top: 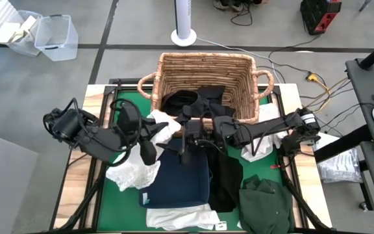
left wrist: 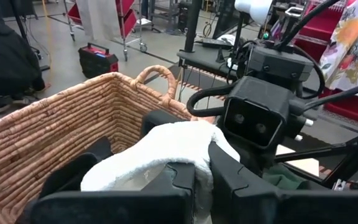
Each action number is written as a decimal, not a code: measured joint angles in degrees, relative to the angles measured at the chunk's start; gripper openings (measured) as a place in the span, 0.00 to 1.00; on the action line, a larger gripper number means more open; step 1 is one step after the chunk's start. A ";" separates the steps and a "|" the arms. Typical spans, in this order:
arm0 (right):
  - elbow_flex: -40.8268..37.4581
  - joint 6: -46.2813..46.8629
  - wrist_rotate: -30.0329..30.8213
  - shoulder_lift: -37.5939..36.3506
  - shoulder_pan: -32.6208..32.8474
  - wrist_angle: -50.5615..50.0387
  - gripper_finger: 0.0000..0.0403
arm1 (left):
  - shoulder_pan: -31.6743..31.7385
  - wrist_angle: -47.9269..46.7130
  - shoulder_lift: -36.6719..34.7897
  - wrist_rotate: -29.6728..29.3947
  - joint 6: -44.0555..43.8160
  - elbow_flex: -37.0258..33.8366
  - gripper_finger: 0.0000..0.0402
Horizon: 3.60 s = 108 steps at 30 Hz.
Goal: Sort clothes
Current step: Put the left white blouse into the blue laundry organizer
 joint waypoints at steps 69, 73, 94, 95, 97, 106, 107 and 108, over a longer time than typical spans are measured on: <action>39.29 4.72 -13.53 -0.79 0.88 -45.18 0.05 | 0.24 -3.68 -18.50 -4.00 7.24 -0.02 0.56; 42.51 6.54 -13.81 -1.44 1.37 -52.49 0.05 | 0.24 -3.68 -19.35 -4.46 7.56 -0.02 0.56; 42.25 4.32 -13.84 6.37 1.96 -57.71 0.05 | 0.24 -3.75 -20.16 -9.54 10.91 -0.02 0.56; 42.25 3.53 -13.84 7.04 1.96 -56.47 0.05 | 0.24 -3.80 -20.39 -10.05 10.98 -0.02 0.56; 42.25 2.29 -13.67 8.45 1.96 -54.25 0.05 | 0.24 -3.80 -20.76 -10.92 11.44 -0.02 0.56; 42.23 -1.52 -12.40 11.23 1.96 -55.81 0.05 | 0.26 -4.12 -21.71 -11.43 12.04 -0.02 0.56; 41.98 -1.52 -12.39 11.25 1.96 -57.64 0.05 | 0.26 -4.24 -21.76 -11.43 12.04 -0.02 0.56; 41.74 -1.52 -12.15 11.52 1.96 -59.20 0.05 | 0.26 -4.54 -21.79 -11.43 12.04 -0.02 0.56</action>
